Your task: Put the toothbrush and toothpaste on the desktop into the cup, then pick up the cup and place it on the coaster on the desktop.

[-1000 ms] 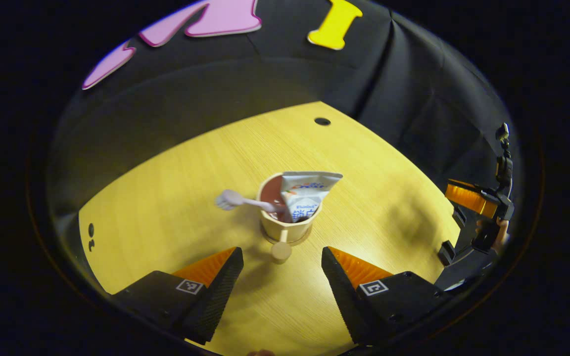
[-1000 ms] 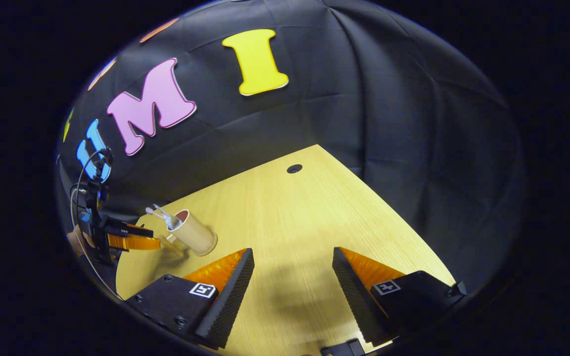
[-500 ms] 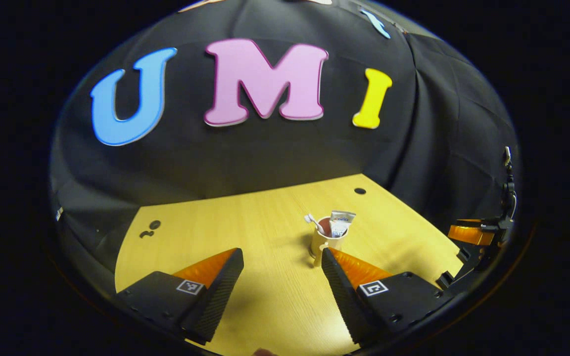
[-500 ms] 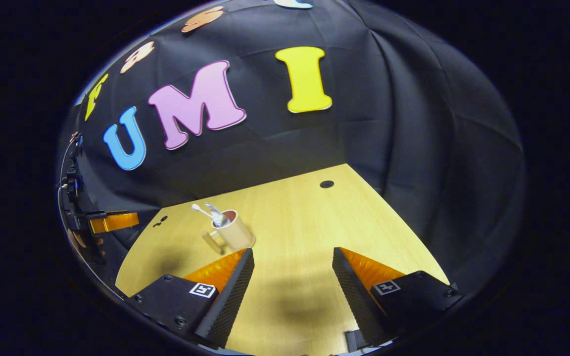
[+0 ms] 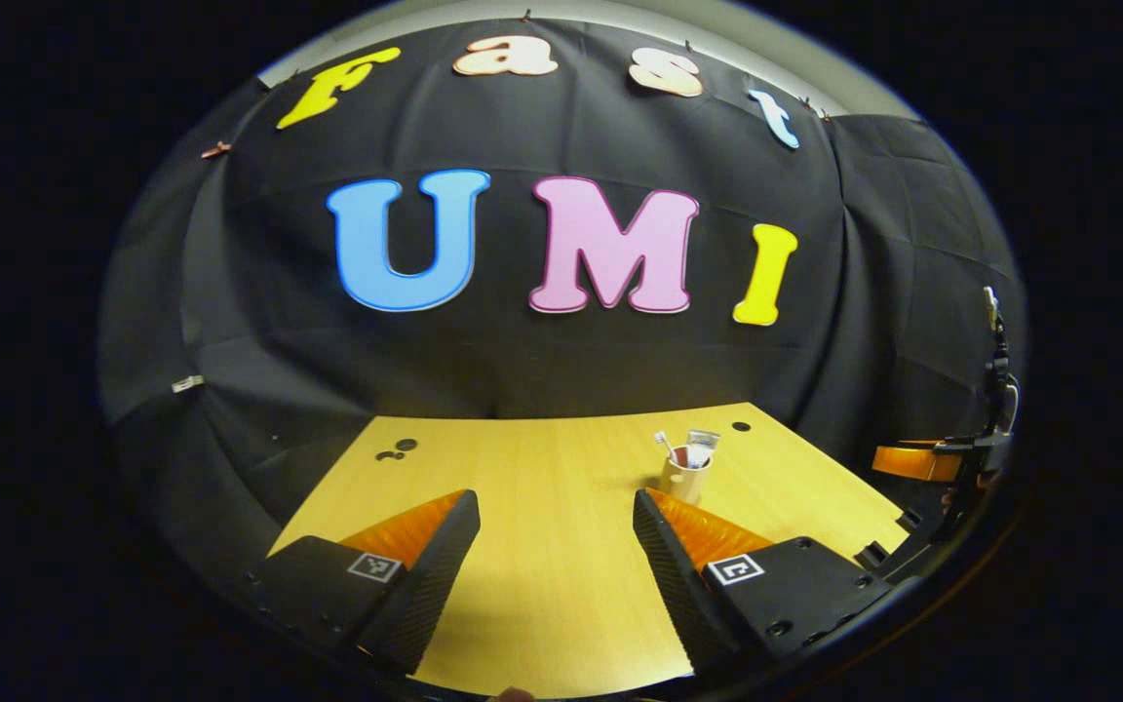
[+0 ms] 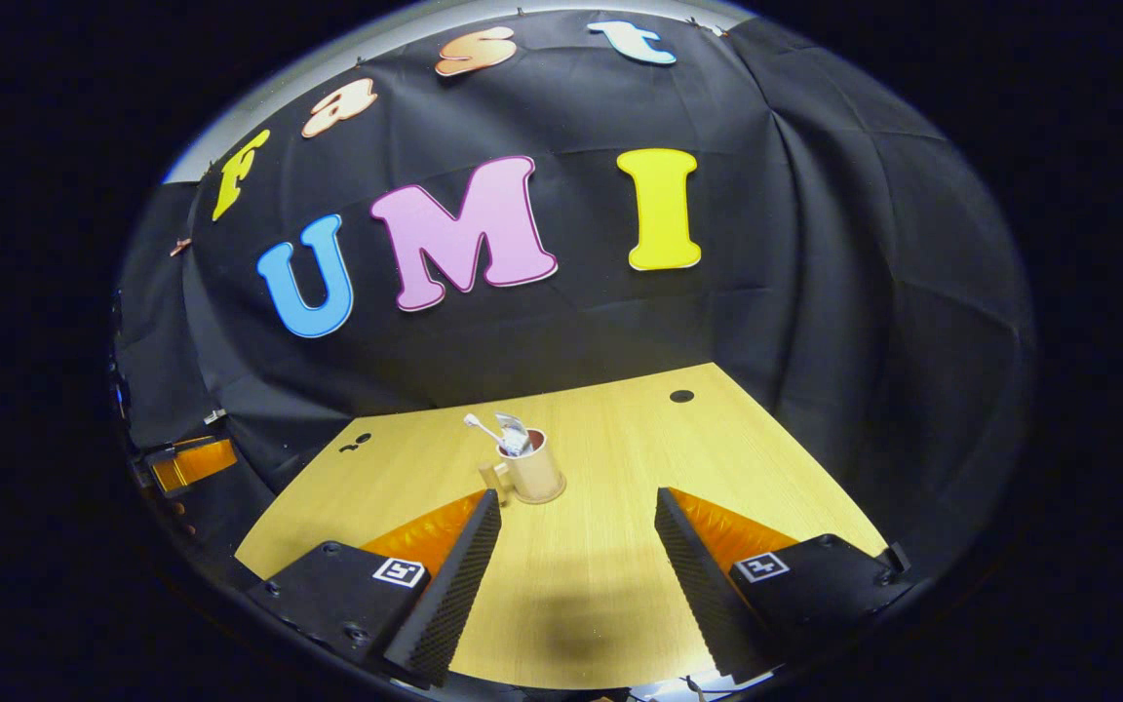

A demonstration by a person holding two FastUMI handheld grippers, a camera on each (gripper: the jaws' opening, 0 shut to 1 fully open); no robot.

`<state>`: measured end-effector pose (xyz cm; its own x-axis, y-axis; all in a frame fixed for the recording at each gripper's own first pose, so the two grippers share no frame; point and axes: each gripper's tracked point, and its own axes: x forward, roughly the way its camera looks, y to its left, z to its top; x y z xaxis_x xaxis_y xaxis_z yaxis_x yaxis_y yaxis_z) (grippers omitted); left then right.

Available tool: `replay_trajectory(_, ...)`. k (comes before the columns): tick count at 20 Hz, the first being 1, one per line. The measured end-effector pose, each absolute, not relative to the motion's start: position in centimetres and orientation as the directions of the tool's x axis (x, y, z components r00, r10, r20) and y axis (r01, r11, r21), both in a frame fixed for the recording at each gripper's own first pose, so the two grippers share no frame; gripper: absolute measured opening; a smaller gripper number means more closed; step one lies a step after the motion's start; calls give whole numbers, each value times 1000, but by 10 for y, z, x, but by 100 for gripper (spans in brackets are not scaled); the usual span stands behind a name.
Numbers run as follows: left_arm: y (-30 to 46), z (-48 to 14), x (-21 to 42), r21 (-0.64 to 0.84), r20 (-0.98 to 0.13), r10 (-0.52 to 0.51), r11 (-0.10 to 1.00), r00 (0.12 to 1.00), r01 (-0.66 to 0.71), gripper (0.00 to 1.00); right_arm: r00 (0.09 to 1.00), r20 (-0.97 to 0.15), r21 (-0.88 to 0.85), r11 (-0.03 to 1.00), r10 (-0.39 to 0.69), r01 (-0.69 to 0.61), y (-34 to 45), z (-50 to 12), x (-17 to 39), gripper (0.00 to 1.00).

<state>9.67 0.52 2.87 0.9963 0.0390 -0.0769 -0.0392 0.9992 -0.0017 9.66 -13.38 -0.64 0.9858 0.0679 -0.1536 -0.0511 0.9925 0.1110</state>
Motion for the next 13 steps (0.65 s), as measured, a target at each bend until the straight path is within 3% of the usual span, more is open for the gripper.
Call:
replay_trajectory(6, 24, 23, 37, -108, 19, 113, 988, 993, -110, 98, 985, -142, 64, 994, 96, -88, -109, -9, 53, 98)
replay_trajectory(13, 9, 11, 2, -138, 41, 121, 984, 992, -115, 98, 985, -117, 48, 992, 123, -118, -91, -11, 28, 98)
